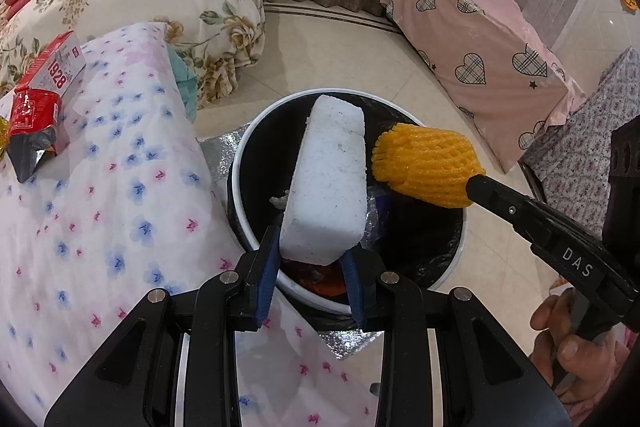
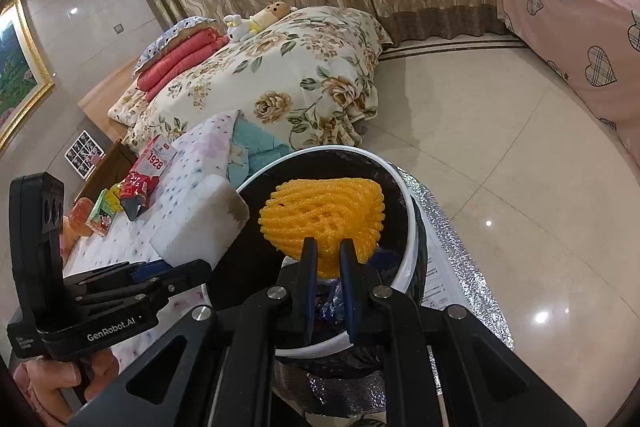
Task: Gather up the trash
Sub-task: 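Carry foam block and foam net over the bin and open both tools, then move both tools back over the bed toward the carton and red bag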
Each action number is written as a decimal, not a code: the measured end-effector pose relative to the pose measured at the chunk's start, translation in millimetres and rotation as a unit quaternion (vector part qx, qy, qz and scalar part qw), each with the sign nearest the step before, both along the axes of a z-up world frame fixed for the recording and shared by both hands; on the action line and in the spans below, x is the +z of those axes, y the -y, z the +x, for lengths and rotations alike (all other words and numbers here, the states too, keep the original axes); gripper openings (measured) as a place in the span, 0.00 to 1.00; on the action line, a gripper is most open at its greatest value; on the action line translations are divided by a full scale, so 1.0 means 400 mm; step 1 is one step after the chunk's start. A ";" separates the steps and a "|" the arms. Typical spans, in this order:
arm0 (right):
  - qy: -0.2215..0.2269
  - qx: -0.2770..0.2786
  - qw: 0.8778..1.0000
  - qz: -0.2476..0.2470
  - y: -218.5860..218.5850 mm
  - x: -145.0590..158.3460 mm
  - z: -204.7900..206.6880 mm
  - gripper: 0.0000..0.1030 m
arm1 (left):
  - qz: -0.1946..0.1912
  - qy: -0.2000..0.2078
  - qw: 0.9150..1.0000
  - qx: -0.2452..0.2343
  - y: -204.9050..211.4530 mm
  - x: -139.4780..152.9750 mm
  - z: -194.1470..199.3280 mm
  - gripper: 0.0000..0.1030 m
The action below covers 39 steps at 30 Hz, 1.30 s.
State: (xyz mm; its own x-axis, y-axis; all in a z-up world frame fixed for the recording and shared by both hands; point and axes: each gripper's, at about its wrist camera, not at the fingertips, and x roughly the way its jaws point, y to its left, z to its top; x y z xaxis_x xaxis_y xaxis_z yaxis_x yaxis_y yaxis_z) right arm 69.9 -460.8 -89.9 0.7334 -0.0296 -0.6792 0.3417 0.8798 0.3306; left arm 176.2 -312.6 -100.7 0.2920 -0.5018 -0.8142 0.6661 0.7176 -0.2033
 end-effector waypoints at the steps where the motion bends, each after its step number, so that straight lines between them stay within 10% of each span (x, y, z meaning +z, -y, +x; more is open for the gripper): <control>1: 0.000 0.000 1.000 0.000 0.002 0.000 0.001 0.11 | 0.001 0.000 1.000 -0.001 0.003 -0.001 0.000 0.28; 13: -0.013 0.004 1.000 -0.006 0.010 -0.007 0.010 0.13 | 0.005 -0.002 1.000 -0.004 0.020 -0.006 0.004 0.29; 17: -0.013 0.007 1.000 -0.010 0.010 -0.002 0.013 0.16 | -0.003 0.004 1.000 -0.003 0.012 0.005 -0.002 0.45; 24: -0.002 0.010 1.000 -0.008 -0.005 0.020 0.008 0.46 | -0.016 0.011 1.000 0.013 -0.043 0.026 -0.008 0.61; 34: 0.018 0.036 0.999 -0.003 -0.095 0.048 0.033 0.68 | 0.003 0.055 0.987 0.150 -0.264 0.037 -0.013 0.92; 39: 0.020 0.065 0.998 0.004 -0.165 0.054 0.079 0.70 | 0.018 0.070 0.979 0.191 -0.382 0.028 -0.008 0.93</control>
